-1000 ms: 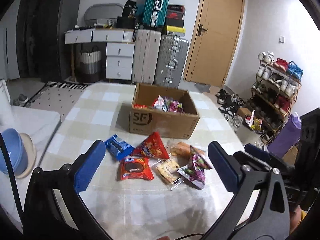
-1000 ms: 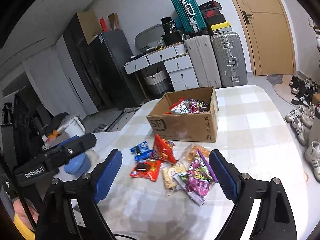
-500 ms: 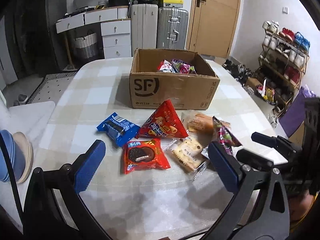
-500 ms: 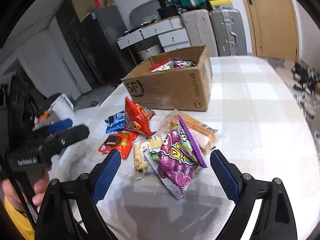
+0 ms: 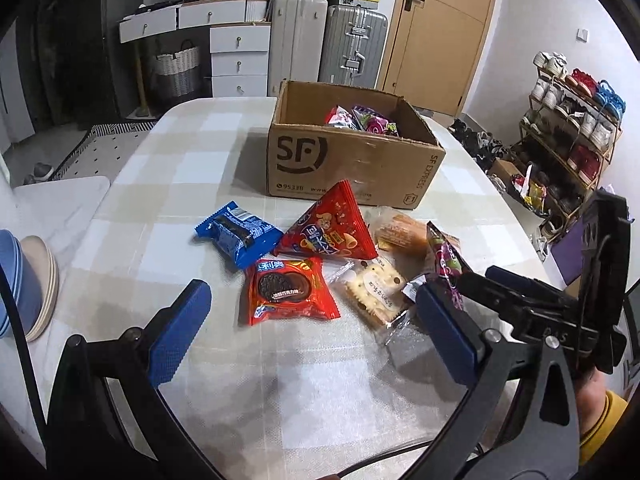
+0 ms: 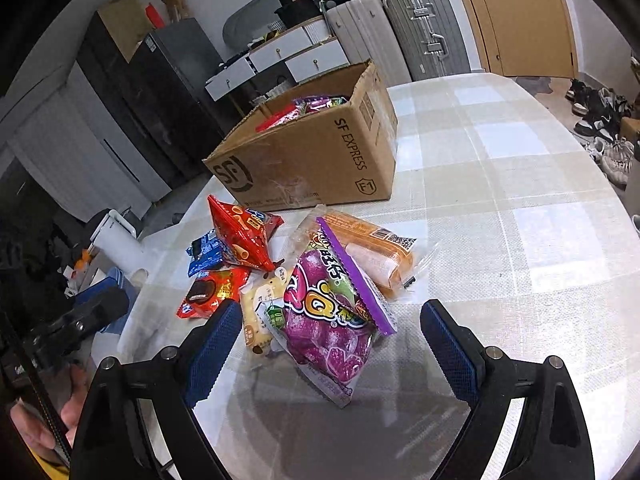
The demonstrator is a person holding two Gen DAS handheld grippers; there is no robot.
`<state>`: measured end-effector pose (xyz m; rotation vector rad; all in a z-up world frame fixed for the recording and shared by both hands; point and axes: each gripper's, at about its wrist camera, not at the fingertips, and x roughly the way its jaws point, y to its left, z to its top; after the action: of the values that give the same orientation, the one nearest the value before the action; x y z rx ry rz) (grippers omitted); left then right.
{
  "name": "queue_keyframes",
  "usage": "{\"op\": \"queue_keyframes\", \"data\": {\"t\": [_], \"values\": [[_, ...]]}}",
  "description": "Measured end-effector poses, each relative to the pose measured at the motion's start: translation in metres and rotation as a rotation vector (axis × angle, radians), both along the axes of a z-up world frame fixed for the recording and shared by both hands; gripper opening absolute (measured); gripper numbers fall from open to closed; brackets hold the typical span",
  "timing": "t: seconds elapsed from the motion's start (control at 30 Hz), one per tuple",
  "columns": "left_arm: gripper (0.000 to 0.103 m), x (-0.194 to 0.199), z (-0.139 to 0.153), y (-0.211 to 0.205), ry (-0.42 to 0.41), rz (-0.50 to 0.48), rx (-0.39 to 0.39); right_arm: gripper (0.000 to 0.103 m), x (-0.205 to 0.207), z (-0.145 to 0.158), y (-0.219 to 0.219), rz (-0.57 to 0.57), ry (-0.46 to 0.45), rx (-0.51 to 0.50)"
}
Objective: Organize snacks
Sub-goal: 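Grasp the purple grape candy bag with the right gripper while the left grasps a red chip bag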
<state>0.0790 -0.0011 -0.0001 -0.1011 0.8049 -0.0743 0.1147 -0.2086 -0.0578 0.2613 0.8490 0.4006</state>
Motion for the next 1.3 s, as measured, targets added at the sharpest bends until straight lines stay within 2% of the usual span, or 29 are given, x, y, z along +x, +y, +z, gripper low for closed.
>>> {"op": "queue_keyframes", "data": {"t": [0.33,0.4,0.73,1.0,1.13,1.3], "values": [[0.102,0.000,-0.001,-0.005,0.014,-0.010,0.012,0.092,0.011,-0.012,0.020,-0.030,0.039,-0.102],[0.102,-0.001,-0.001,-0.004,0.016,-0.008,0.010,0.086,0.013,-0.017,0.023,-0.030,0.057,-0.109],[0.102,-0.003,-0.003,0.001,0.028,-0.002,-0.018,0.079,0.019,-0.026,0.021,-0.024,0.109,-0.053],[0.102,-0.004,-0.006,0.009,0.035,0.013,-0.029,0.069,0.015,-0.026,0.009,-0.017,0.135,0.023],[0.102,-0.004,-0.008,0.015,0.046,0.028,-0.049,0.066,0.012,-0.024,0.006,-0.015,0.131,0.030],[0.102,-0.003,-0.010,0.019,0.053,0.042,-0.058,0.057,0.007,-0.021,0.002,-0.021,0.116,0.035]]}}
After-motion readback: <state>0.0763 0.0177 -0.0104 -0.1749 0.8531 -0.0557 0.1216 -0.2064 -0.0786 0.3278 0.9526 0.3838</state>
